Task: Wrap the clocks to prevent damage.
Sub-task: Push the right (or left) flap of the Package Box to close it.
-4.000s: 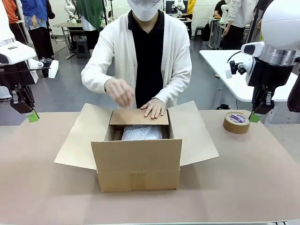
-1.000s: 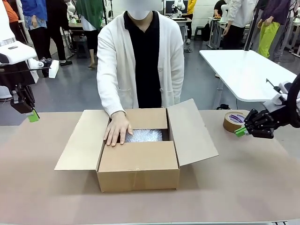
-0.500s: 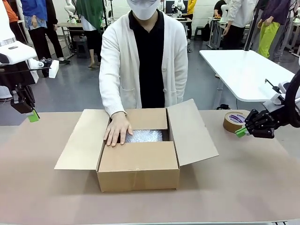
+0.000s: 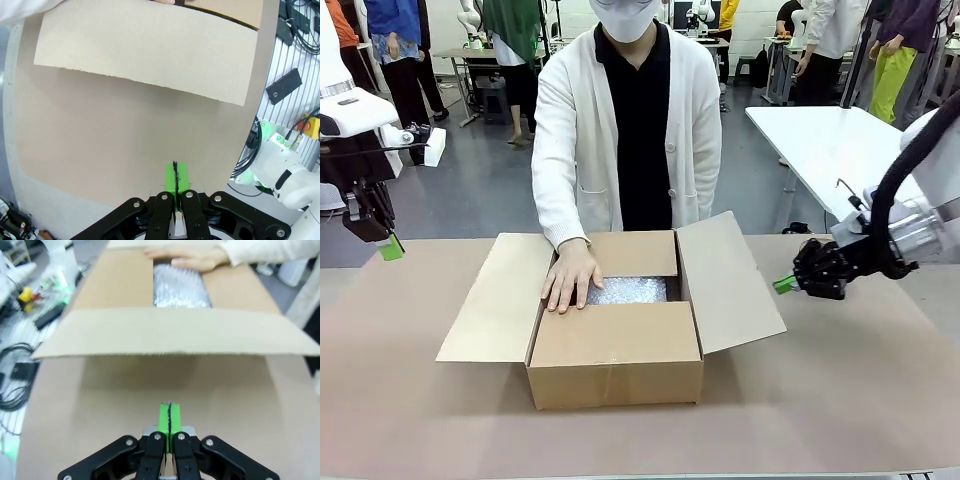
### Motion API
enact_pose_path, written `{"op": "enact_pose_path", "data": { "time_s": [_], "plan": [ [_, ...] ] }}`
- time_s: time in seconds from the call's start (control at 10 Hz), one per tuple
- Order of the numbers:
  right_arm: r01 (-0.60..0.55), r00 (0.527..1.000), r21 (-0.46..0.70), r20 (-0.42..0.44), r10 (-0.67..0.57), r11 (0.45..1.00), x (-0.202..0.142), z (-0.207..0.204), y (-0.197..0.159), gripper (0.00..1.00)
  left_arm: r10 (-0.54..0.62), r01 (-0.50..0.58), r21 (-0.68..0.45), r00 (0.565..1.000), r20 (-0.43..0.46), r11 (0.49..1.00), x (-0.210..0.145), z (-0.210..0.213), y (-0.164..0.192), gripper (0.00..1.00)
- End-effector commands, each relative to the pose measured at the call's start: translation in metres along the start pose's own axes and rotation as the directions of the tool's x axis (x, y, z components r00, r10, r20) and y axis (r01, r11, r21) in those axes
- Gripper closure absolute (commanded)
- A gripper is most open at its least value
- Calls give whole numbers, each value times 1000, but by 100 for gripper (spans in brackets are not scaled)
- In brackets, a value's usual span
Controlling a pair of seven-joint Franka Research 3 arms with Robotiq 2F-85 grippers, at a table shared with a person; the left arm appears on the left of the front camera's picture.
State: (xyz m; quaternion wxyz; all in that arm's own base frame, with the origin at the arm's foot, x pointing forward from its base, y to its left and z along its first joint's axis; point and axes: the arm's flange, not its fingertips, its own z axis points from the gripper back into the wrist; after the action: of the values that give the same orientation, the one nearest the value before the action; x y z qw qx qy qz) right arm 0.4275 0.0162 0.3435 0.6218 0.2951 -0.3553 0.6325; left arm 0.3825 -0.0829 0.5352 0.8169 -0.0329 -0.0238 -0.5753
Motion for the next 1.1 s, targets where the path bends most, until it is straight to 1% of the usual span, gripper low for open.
{"op": "enact_pose_path", "data": {
  "time_s": [0.0,0.1,0.3,0.5,0.7,0.9,1.0],
  "plan": [
    [-17,998,10,64,16,1000,-9,-28,-9,99,9,-9,4,1000,4,1000,2,1,0,99],
    [-12,995,44,96,8,999,-7,-41,-12,99,9,-9,4,1000,4,1000,2,1,0,99],
    [-35,986,56,163,25,998,5,-54,-16,99,9,-9,4,1000,4,1000,2,1,0,99],
    [-87,974,-7,209,86,996,24,-56,-16,99,9,-9,4,1000,4,1000,2,1,0,99],
    [-112,962,-25,248,115,993,40,-62,-18,99,9,-9,4,1000,4,1000,2,1,0,99],
    [-130,953,-8,276,127,992,54,-87,-22,99,9,-9,4,1000,4,1000,2,1,0,99],
    [-129,952,27,283,117,991,61,-107,-25,99,9,-9,4,1000,4,1000,2,1,0,99]
  ]
}}
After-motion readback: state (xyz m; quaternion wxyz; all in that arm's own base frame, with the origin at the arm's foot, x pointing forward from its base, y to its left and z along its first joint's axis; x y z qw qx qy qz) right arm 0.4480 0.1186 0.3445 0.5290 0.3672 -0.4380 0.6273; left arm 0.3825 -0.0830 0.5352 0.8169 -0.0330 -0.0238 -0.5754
